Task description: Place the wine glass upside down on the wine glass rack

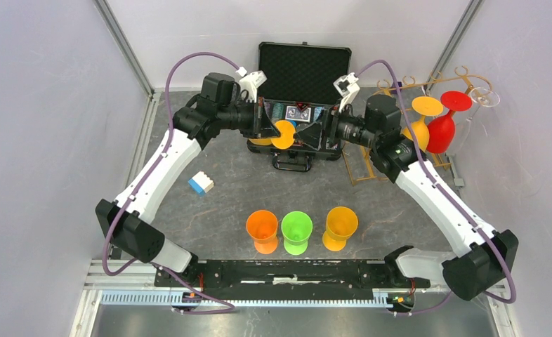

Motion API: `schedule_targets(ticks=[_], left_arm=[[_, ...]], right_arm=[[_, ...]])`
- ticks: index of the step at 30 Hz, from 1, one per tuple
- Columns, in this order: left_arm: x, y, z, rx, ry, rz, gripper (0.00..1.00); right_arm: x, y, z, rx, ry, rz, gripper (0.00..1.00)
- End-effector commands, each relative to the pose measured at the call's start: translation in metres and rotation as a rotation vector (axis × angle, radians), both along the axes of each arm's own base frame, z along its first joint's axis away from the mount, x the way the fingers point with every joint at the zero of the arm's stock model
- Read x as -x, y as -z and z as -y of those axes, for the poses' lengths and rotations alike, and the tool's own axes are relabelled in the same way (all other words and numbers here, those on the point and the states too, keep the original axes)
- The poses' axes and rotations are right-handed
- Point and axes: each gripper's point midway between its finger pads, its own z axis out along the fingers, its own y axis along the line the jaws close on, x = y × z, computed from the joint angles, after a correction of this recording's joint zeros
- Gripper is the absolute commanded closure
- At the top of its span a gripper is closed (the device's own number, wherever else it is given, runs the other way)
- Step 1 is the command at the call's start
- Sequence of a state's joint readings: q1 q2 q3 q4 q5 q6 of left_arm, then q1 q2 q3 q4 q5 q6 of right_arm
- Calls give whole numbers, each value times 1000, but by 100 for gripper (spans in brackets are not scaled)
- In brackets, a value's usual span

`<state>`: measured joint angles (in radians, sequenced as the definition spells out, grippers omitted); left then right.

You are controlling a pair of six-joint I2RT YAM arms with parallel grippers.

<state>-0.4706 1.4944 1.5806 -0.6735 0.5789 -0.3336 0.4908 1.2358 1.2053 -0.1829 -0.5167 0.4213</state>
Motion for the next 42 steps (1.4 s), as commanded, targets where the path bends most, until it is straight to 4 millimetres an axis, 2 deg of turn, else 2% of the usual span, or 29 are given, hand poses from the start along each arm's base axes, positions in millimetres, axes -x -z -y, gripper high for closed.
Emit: schedule_targets(ticks=[1, 11, 15, 18, 27, 30, 33, 35, 38, 42], left_arm=[[5, -36, 1, 77, 28, 105, 98], [14, -50, 5, 122, 84, 125, 98], [16, -53, 6, 131, 91, 129, 98], [17, -55, 9, 151, 102, 121, 98], [18, -60, 17, 212, 127, 96, 98], [19, -58, 18, 216, 130, 89, 97], [19, -57, 18, 216, 131, 89, 95], [19, -56, 18, 215, 130, 87, 93], [18, -54, 17, 212, 124, 86, 86], [17, -52, 15, 200, 113, 88, 63]], right_arm=[[16, -41, -14, -229, -141, -60, 30], [-5, -10, -8, -227, -93, -146, 36], [-11, -4, -5, -226, -74, -159, 36], [-8, -5, -10, -260, -110, -174, 39], [8, -23, -17, -412, -216, -167, 62], [9, -22, -17, -411, -221, -170, 74], [9, -24, -17, -413, -226, -166, 92], [10, -25, -18, -412, -232, -167, 100], [9, -26, -18, -413, -234, -169, 100], [11, -25, -18, -408, -234, -171, 100]])
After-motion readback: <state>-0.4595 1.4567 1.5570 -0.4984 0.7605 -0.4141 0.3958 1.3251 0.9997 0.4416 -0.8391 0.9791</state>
